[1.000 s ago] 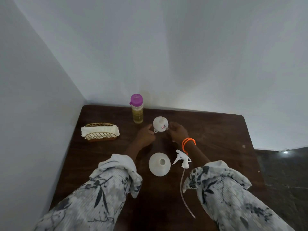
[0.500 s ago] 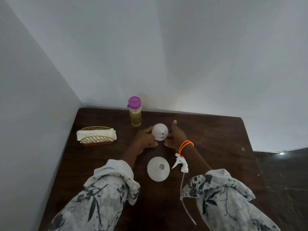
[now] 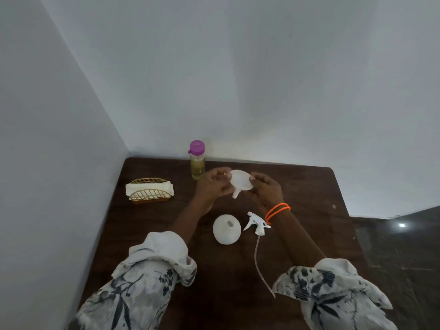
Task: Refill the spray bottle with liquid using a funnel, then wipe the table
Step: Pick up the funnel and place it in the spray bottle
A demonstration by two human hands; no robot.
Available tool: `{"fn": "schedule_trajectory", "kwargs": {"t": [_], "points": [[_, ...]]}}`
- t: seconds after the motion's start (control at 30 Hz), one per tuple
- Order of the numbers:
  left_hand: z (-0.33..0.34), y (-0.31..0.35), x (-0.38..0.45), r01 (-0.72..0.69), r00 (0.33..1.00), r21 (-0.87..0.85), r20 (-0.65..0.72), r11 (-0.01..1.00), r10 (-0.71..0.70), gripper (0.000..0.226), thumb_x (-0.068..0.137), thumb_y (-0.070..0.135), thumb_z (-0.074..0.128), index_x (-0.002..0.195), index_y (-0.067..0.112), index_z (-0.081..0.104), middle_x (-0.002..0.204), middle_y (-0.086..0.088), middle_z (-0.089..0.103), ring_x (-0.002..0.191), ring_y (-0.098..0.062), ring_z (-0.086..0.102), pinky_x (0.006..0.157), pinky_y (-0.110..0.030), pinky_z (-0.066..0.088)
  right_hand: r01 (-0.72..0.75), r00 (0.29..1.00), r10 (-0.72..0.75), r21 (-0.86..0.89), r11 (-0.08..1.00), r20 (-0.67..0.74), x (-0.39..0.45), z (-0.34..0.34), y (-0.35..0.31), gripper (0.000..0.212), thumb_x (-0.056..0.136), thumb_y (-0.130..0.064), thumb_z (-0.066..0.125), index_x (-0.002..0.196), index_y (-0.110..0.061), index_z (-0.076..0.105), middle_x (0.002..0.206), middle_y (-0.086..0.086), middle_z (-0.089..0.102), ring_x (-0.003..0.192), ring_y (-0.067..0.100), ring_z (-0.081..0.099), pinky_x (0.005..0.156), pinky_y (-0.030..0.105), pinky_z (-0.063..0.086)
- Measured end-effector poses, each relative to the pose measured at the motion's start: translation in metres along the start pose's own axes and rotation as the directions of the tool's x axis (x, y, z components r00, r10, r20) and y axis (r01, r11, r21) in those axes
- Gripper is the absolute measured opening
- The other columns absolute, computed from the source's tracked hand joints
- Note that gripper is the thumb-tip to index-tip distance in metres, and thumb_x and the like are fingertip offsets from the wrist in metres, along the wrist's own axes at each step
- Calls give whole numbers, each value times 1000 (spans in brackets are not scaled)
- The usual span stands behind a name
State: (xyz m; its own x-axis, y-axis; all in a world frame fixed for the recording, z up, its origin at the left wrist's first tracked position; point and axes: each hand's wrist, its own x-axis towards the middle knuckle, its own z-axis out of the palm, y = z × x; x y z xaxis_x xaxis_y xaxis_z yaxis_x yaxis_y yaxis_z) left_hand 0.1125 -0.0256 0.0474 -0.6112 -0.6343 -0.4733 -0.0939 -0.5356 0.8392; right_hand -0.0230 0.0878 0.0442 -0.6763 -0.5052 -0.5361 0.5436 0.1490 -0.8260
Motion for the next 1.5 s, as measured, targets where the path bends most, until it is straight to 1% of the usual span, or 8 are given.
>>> {"fn": "schedule_trajectory", "kwargs": {"t": [0.13,0.33,0.7,0.93,1.07,1.17,1.4,1.5], "points": [[-1,10,-33,-10,1000,-64,26,998,11,52,87,13,80,135,9,60,124,-15,70,112,-29,72,91,-48,62,14,1000,-13,24,1000,-27,-36,-2,-6,15,95,-3,66,109,-6,72,123,21,67,114,37,66,88,52,61],[-12,-3,-72,-11,999,-51,53,999,14,30,92,12,75,121,5,73,117,-12,77,108,-27,75,97,-49,60,-1,999,3,35,999,-47,-82,-9,4,21,96,-1,63,116,0,68,120,23,68,111,40,67,78,45,64],[-24,-44,-97,-11,1000,-72,-10,997,10,24,90,10,77,114,12,77,117,-9,77,113,-28,73,97,-48,60,-27,994,25,-17,999,-110,-97,-10,36,17,94,2,62,105,-6,72,113,19,70,107,42,68,85,57,60],[-34,-58,-96,35,999,-51,-6,998,-35,23,89,13,78,113,14,77,118,-9,77,115,-27,72,98,-50,59,-1,993,-11,-108,994,-116,-97,-11,46,14,93,3,64,98,-7,73,104,16,72,103,41,67,78,47,60],[-44,-63,-96,63,996,-7,56,998,-63,47,76,34,89,118,16,76,120,-7,77,114,-27,72,98,-51,58,-36,989,18,-118,992,-148,-97,-13,42,6,91,-6,70,94,-8,75,101,15,73,94,33,67,63,38,58],[-54,-61,-95,84,994,9,77,996,-84,73,59,49,95,121,16,74,121,-7,76,113,-27,73,98,-50,59,-64,984,45,-103,993,-174,-93,-15,31,18,92,-17,72,99,-1,75,95,15,73,84,25,67,63,34,56],[-74,-32,-67,115,988,29,-107,993,-112,52,69,44,83,114,20,72,119,-8,74,109,-24,73,97,-46,60,-31,996,13,-208,978,-85,-53,3,2,17,91,-17,74,94,-1,73,80,15,68,66,22,63,60,31,55],[-77,-16,-40,77,975,134,-217,988,-46,44,82,38,84,119,17,72,116,-5,75,106,-19,72,94,-43,62,20,1000,-10,-369,929,29,-28,24,-7,10,90,-16,74,86,-7,74,74,12,63,60,20,56,54,29,49]]}}
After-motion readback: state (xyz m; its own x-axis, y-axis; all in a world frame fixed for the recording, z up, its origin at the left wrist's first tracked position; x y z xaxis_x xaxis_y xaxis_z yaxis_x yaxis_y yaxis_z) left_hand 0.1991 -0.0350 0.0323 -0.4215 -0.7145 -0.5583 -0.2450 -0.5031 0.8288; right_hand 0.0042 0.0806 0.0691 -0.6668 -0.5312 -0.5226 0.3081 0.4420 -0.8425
